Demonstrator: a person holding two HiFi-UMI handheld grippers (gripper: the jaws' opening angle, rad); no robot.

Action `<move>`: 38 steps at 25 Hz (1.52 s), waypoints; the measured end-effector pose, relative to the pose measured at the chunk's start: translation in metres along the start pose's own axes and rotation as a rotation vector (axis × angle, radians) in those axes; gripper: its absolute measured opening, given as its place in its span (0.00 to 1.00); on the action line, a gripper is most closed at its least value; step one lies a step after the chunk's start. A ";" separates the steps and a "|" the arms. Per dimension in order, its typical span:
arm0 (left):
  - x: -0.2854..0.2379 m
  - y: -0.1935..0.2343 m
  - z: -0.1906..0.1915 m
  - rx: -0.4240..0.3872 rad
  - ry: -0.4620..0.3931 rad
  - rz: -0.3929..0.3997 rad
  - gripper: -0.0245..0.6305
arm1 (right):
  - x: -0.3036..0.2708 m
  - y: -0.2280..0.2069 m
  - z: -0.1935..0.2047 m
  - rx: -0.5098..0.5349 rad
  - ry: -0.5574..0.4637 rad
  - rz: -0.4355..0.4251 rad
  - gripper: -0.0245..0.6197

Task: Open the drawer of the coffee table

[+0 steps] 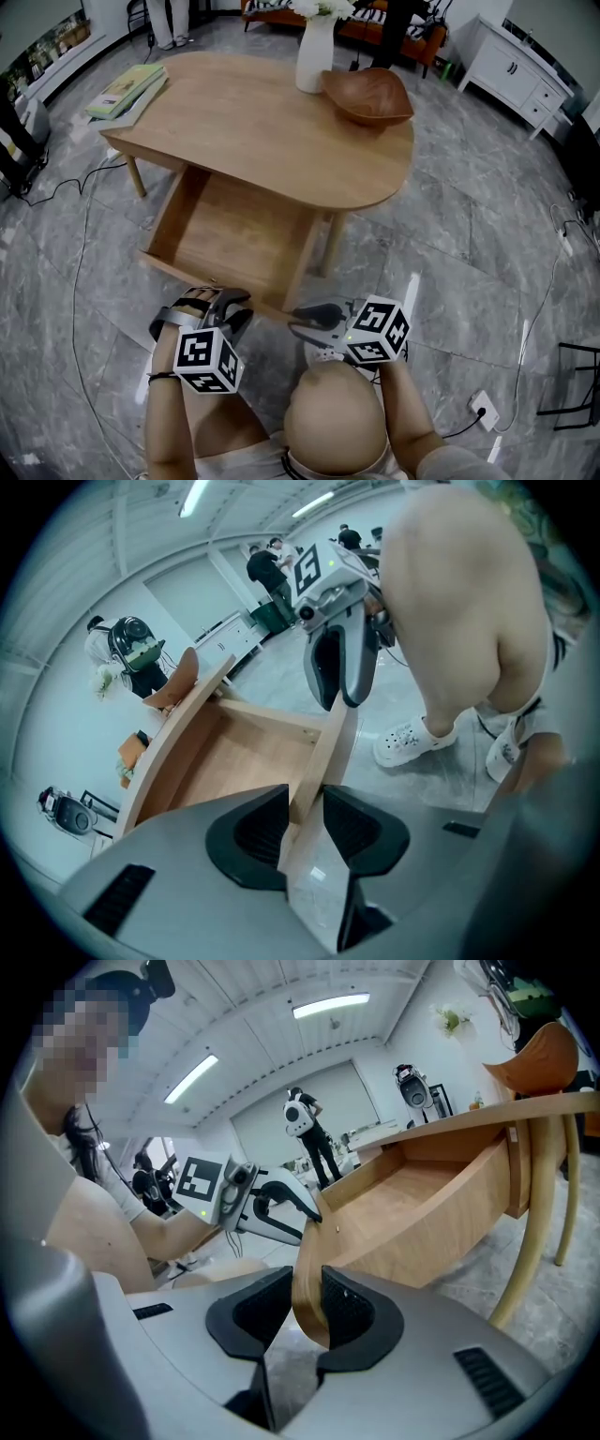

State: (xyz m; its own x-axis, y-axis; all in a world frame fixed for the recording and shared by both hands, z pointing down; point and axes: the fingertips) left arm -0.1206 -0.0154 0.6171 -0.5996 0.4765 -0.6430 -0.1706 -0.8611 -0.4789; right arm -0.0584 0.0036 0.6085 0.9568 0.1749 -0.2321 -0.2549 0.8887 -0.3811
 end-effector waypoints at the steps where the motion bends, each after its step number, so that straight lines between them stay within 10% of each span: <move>1: 0.000 0.000 0.000 0.001 -0.002 -0.002 0.22 | 0.000 0.000 0.000 -0.001 0.000 -0.002 0.19; 12: 0.004 0.000 -0.004 0.097 -0.095 -0.109 0.23 | 0.009 0.004 -0.012 0.199 0.123 -0.032 0.22; 17: 0.025 0.010 -0.016 0.253 -0.267 -0.205 0.19 | 0.025 0.016 -0.062 0.250 0.006 -0.047 0.22; 24: 0.040 0.047 -0.043 0.492 -0.526 -0.405 0.07 | 0.008 -0.012 -0.122 0.469 -0.333 0.194 0.14; 28: 0.051 0.076 -0.067 0.629 -0.682 -0.592 0.05 | -0.001 -0.016 -0.144 0.413 -0.495 0.249 0.11; 38: 0.038 0.087 -0.081 0.773 -0.740 -0.740 0.05 | -0.002 -0.015 -0.136 0.361 -0.553 0.317 0.09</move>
State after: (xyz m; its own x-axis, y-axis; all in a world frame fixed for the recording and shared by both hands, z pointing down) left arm -0.0951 -0.0576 0.5029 -0.4137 0.8827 0.2230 -0.8995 -0.4341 0.0498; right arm -0.0755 -0.0680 0.4934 0.7994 0.5507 0.2402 -0.5610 0.8273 -0.0296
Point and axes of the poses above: the fingertips, and each gripper's own axes: x backward along the fingers, y to its left, z out of its underside, and after that the axes turned 14 degrees about -y, right-handed
